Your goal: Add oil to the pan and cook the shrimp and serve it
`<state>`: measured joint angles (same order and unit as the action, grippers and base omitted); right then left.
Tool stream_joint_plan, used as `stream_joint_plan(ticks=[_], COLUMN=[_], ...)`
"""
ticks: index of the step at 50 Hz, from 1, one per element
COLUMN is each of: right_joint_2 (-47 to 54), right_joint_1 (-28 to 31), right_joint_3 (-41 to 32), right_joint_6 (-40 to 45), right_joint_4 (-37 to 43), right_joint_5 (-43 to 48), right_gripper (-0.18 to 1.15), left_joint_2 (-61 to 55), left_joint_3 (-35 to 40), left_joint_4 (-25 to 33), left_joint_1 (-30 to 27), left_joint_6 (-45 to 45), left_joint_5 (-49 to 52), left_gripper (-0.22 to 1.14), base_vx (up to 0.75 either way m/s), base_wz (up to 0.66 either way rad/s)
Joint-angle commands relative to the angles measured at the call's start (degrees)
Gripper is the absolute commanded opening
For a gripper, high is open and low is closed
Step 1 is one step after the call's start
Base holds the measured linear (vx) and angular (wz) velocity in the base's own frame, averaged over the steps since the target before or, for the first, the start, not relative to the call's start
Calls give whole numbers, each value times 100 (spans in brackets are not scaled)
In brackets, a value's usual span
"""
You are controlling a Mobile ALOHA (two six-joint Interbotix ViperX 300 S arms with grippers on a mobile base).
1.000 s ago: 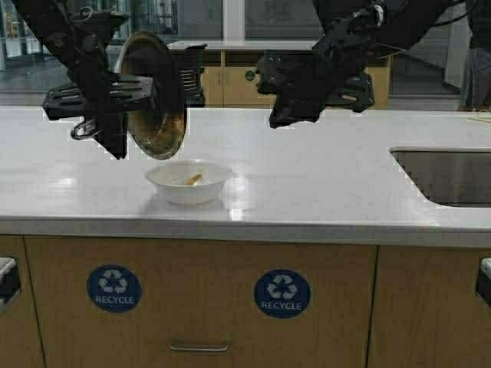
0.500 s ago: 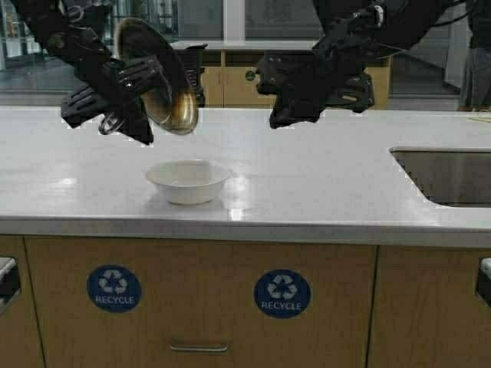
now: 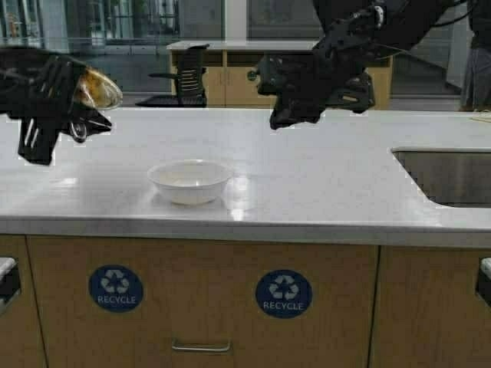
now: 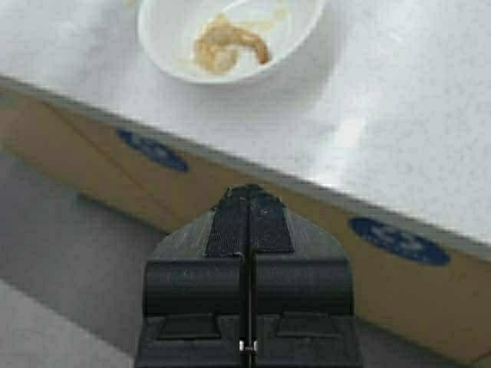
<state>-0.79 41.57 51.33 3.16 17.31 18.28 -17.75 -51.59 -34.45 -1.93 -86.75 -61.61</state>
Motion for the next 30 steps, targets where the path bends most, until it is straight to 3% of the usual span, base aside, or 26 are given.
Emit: stream_joint_plan(ticks=[1, 8, 30], right_joint_2=[-62, -62, -9], right_joint_1=[18, 18, 18], right_joint_3=[-35, -26, -26], right_joint_6=[9, 9, 18], right_joint_4=[9, 9, 9], right_joint_5=[62, 62, 62], right_gripper=[6, 6, 6], left_joint_2=[-642, -1415, -2329], left_joint_3=[272, 527, 1274], left_joint_4=[-18, 0, -299], left_joint_1=[-193, -229, -237], left_joint_6=[-519, -888, -1257], left_joint_5=[-1450, -2153, -2180], left_gripper=[4, 4, 4], base_vx=[0, 0, 0], base_wz=[0, 0, 0])
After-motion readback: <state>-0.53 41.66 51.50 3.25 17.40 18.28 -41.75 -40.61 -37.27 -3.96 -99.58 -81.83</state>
